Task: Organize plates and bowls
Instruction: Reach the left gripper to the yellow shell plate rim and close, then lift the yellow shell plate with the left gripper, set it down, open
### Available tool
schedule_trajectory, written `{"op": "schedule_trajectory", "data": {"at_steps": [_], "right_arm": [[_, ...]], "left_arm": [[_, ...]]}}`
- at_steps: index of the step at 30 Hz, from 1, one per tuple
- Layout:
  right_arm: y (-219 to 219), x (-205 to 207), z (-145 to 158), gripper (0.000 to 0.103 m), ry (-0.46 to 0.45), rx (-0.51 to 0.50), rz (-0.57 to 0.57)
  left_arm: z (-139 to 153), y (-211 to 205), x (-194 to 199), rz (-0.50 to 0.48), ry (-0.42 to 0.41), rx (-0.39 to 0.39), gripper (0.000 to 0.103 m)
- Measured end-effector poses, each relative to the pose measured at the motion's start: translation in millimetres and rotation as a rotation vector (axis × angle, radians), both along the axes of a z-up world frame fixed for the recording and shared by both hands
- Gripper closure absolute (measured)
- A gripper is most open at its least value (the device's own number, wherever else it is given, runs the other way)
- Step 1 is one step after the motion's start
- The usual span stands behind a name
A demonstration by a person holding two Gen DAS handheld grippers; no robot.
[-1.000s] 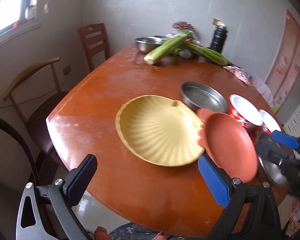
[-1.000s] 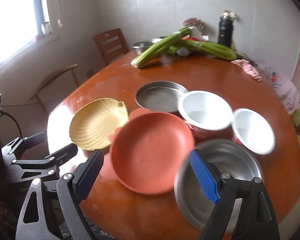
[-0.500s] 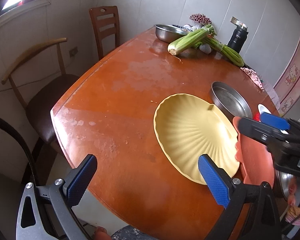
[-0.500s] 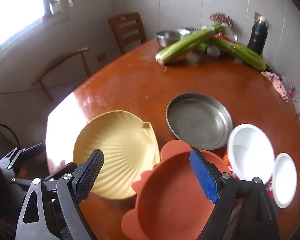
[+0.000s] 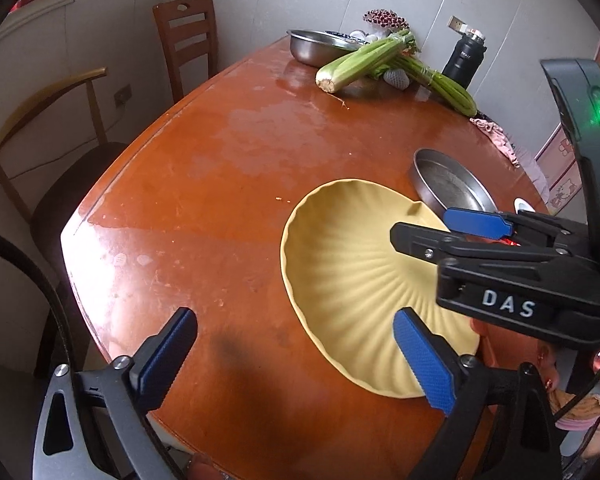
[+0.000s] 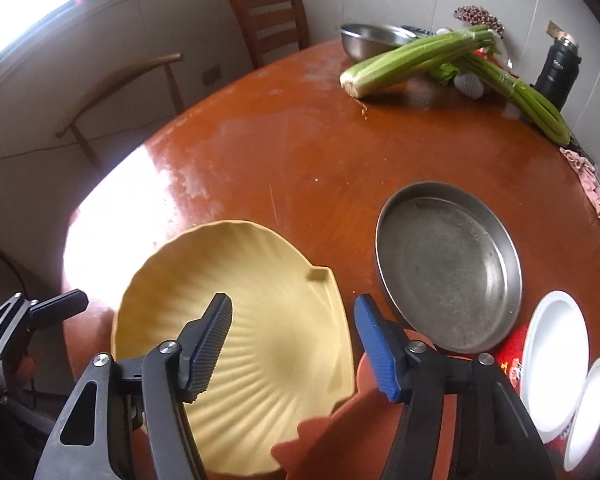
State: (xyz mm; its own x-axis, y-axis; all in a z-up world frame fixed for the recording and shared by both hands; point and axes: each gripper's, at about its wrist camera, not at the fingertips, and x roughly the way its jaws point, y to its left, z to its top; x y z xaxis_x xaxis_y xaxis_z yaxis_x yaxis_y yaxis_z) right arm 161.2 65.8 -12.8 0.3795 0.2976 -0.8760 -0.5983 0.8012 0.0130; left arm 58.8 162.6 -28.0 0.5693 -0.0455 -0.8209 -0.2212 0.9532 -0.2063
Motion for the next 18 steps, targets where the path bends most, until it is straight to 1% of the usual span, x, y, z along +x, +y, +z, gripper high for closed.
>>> {"op": "schedule_trajectory", "data": {"at_steps": [2,3,4,5,6,7,9,10,11,13,18], "right_arm": [[1,0,-3,0.041,-0.006,-0.022,-0.006],[2,1,-5,0.042,-0.008,-0.033,-0.008],[2,3,-6,0.042,-0.006,-0.032,-0.004],[2,4,-8,0.045,0.002,-0.029,-0.004],[2,5,-10,0.051,0.018,-0.029,-0.003],[3,7,-12,0.051,0.021,-0.033,-0.003],[2,8,-12,0.054,0.023,-0.029,-0.006],[0,9,-12,0.054,0.023,-0.023,-0.006],[-1,10,-12,0.055,0.025,-0.016,-0.007],[-2,11,-11,0.056,0.028,-0.01,-0.008],[-2,9,-9,0.057,0.042,0.014,-0.001]], "left_arm": [[-1,-2,2,-0.001,0.007,-0.001,0.009],[-1,-3,3,-0.004,0.008,-0.001,0.013],[-2,-4,4,-0.009,0.009,-0.005,0.02],[-3,-5,5,-0.013,0.012,-0.017,0.025],[-4,-6,6,-0.016,0.016,-0.028,0.037],[-3,-6,8,-0.018,0.016,-0.031,0.043],[-3,-6,9,-0.016,0.013,-0.029,0.051],[-3,-6,9,-0.016,0.011,-0.037,0.059],[-4,-5,10,-0.014,0.007,-0.047,0.062],[-5,-3,11,-0.007,0.004,-0.059,0.073],[-6,5,14,0.018,-0.005,-0.083,0.074]]}}
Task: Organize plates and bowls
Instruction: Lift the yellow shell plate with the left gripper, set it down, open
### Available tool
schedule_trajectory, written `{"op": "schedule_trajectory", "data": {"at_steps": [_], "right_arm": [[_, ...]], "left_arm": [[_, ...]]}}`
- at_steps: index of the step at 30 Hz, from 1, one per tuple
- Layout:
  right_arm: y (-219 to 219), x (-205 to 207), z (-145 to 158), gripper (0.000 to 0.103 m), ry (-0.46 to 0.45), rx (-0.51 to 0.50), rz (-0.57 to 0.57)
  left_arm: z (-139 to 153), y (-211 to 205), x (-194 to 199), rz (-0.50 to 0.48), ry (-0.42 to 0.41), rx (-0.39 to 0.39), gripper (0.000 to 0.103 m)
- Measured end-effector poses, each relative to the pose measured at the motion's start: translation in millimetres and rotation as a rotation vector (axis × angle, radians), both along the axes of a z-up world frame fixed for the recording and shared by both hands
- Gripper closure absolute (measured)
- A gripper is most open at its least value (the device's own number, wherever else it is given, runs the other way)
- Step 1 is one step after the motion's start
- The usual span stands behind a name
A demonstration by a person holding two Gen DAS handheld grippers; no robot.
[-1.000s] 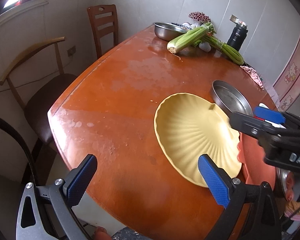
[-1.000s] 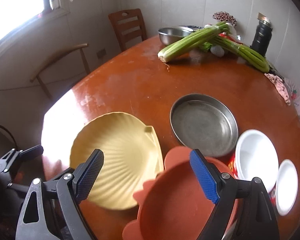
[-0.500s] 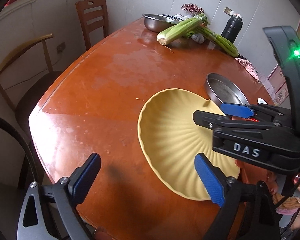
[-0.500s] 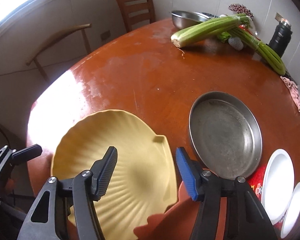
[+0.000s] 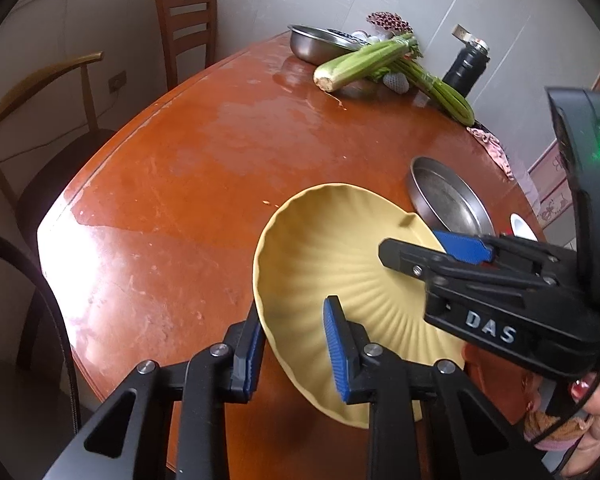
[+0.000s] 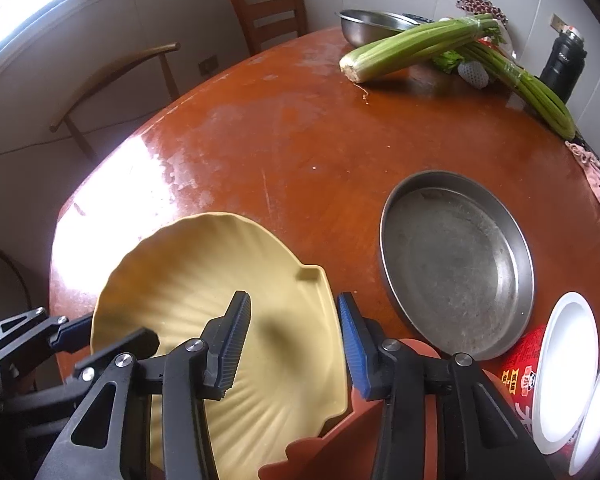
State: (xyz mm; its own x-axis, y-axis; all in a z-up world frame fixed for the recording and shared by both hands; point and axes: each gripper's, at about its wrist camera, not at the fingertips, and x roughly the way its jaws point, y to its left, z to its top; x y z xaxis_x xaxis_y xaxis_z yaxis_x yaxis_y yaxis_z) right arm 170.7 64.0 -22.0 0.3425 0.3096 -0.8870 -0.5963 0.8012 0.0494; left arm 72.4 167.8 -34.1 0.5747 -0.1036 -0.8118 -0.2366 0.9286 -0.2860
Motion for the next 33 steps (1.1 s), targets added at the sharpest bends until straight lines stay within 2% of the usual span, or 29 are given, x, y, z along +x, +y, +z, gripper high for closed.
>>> {"op": "schedule_trajectory", "data": {"at_steps": [7,13,16,26,33], "right_arm": [[6,-3,11,0.057,0.014,0.047,0.0],[11,3,21,0.057,0.017,0.09,-0.019],[11,8,25,0.056,0.009,0.111,-0.045],[2,26,13,0.056,0.045,0.126,-0.127],[-1,33,6,0.056,0.075,0.127,-0.146]], "left_arm": [[12,17,7,0.02,-0.023,0.007,0.074],[30,29,23,0.025,-0.068,0.042,0.074],[32,31,34,0.021,-0.065,0.057,0.074],[20,32,67,-0.021,-0.03,0.075,0.074],[10,32,75,-0.028,-0.008,0.075,0.074]]}}
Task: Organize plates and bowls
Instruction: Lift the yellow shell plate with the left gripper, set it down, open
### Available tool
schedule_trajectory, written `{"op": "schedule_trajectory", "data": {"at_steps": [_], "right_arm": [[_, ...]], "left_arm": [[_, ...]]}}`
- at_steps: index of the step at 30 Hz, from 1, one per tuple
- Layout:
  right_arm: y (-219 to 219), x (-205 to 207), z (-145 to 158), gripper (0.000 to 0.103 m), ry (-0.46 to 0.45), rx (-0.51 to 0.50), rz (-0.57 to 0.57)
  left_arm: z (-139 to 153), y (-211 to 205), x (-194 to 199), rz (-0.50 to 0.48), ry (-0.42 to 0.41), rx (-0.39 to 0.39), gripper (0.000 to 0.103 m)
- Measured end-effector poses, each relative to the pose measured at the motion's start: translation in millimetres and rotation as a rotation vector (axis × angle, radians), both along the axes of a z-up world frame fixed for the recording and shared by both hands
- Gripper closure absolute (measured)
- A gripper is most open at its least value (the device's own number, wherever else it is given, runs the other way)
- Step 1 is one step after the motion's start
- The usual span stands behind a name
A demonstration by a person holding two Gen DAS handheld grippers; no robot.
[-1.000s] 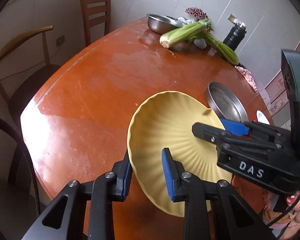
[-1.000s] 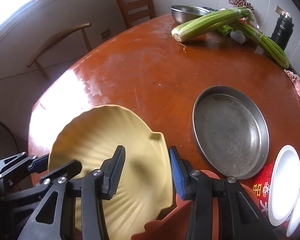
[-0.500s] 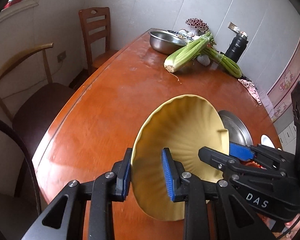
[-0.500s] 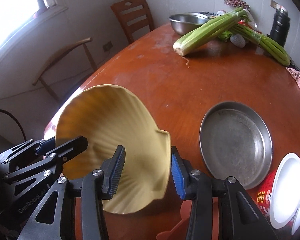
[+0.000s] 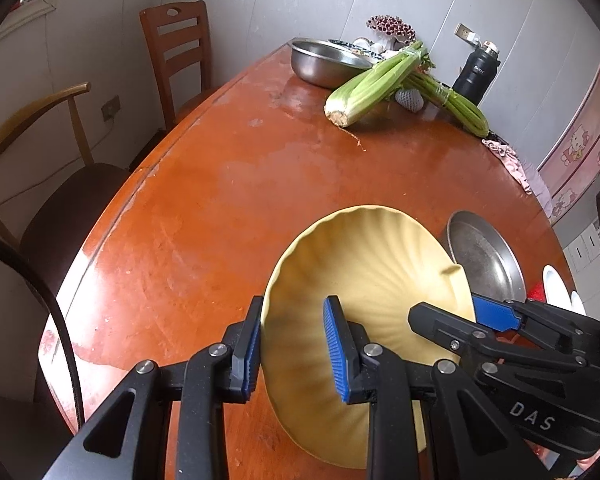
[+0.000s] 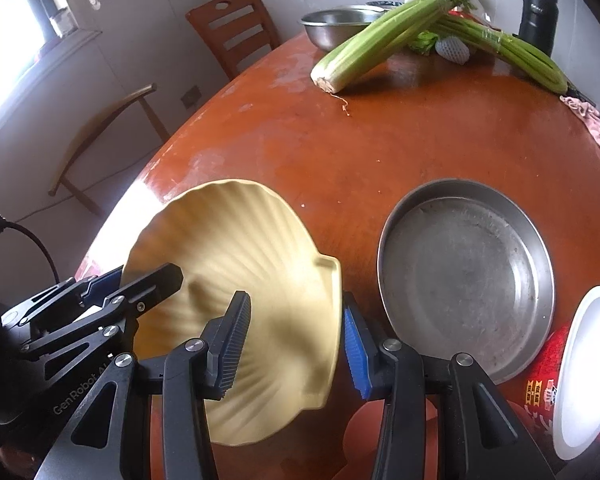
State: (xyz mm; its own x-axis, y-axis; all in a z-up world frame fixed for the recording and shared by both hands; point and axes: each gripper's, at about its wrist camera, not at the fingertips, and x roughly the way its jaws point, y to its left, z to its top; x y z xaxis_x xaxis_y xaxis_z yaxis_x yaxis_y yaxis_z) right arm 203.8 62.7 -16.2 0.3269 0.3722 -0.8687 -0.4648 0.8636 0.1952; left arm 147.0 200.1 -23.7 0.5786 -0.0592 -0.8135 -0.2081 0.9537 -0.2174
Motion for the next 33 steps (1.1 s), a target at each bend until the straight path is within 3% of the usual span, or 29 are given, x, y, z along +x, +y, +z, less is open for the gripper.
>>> {"op": "schedule_trajectory", "data": {"at_steps": [18,33], "right_arm": [[3,2,-4,0.055,0.016,-0.017,-0.011],[-7,-7,13,0.055,-0.039,0.0,-0.042]], "left_arm": [[-11,-3,5,-0.019,0.025,0.01,0.074],[-1,1,-7,-0.007,0.004,0.03,0.07]]}}
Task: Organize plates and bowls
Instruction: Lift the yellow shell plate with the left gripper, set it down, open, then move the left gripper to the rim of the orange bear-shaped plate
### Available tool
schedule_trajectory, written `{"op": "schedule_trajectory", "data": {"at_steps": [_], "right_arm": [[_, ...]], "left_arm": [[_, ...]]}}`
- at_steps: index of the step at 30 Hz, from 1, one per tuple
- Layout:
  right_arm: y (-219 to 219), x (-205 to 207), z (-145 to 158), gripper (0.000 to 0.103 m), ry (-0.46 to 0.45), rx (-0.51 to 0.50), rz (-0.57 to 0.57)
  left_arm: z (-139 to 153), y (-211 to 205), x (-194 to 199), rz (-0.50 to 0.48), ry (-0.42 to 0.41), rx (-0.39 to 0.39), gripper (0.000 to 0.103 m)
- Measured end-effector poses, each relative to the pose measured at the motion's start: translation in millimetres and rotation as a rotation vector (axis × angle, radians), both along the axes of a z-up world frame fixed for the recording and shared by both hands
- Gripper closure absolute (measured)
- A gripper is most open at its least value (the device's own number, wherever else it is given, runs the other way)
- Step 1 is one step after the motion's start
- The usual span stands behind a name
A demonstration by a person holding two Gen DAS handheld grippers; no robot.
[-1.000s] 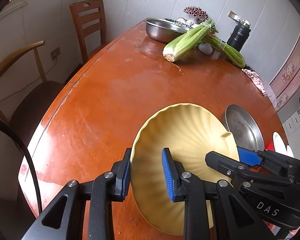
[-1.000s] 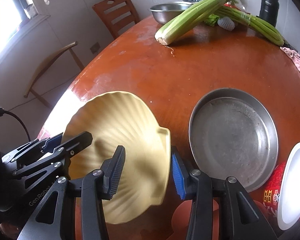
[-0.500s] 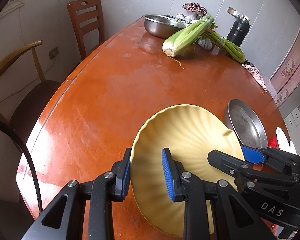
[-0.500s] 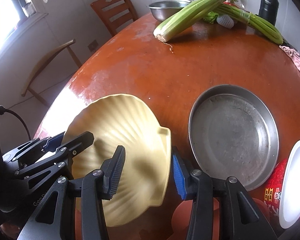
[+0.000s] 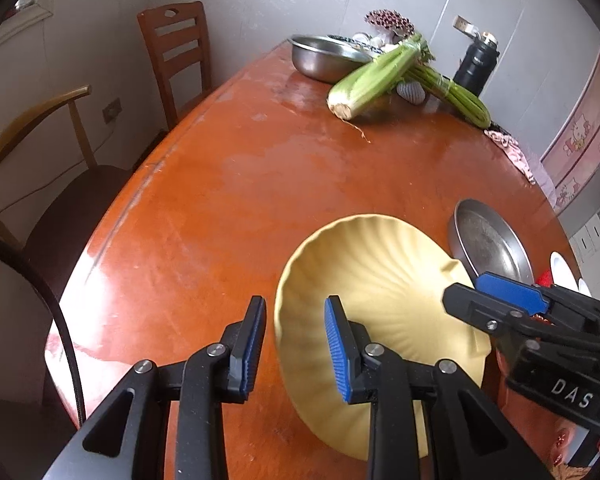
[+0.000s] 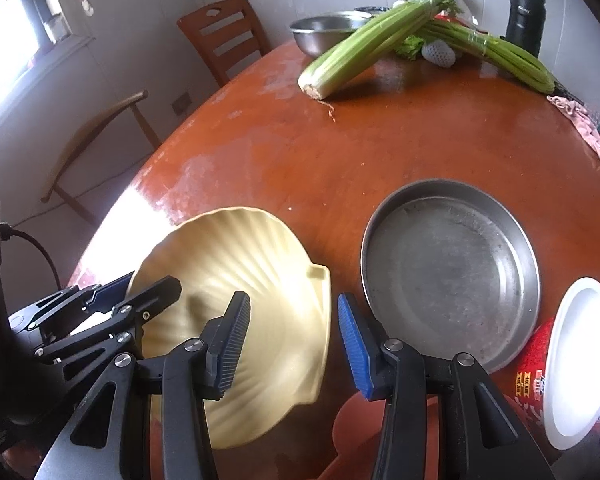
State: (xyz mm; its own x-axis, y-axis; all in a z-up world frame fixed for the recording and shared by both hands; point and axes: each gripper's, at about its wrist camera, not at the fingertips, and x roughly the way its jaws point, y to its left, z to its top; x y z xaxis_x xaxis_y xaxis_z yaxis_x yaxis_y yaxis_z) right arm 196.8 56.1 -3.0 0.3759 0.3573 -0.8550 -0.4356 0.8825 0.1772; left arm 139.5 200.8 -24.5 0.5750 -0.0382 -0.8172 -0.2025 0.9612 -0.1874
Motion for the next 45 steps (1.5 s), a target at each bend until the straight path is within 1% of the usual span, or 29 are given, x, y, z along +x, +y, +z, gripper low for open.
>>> {"op": "schedule_trajectory", "data": {"at_steps": [6,10,14,18,20,25,32,38,42,45], "right_arm": [[-12,-11,14,0.055,-0.018,0.036,-0.002],[-18,-21,27,0.055,-0.044,0.048,0.008],[-26,-33,43,0.055,-0.071,0.067,0.019],[-33,-42,54,0.055,-0.093,0.081,0.029],[-39,-47,58,0.055,-0.098,0.09,0.035],[-54,-59,67,0.054,-0.111,0.096,0.055],[-81,-64,69,0.052,-0.119,0.086,0.047],[-104,-64,62,0.052,-0.088,0.085,0.036],[-118,-64,56,0.052,-0.074,0.062,0.038],[-129,-64,51,0.052,-0.06,0.047,0.042]], "left_arm": [[22,-3,-19,0.011,-0.055,0.012,0.059],[35,-14,-29,-0.006,-0.084,0.014,0.056],[47,-27,-37,-0.025,-0.107,0.022,0.055],[56,-43,-43,-0.04,-0.12,0.04,0.05],[61,-52,-46,-0.042,-0.125,0.063,0.048],[67,-67,-53,-0.049,-0.14,0.054,0.046],[67,-87,-60,-0.067,-0.131,0.043,0.046],[65,-105,-61,-0.081,-0.112,0.058,0.046],[64,-114,-61,-0.084,-0.111,0.053,0.046],[59,-122,-59,-0.095,-0.095,0.049,0.046]]}}
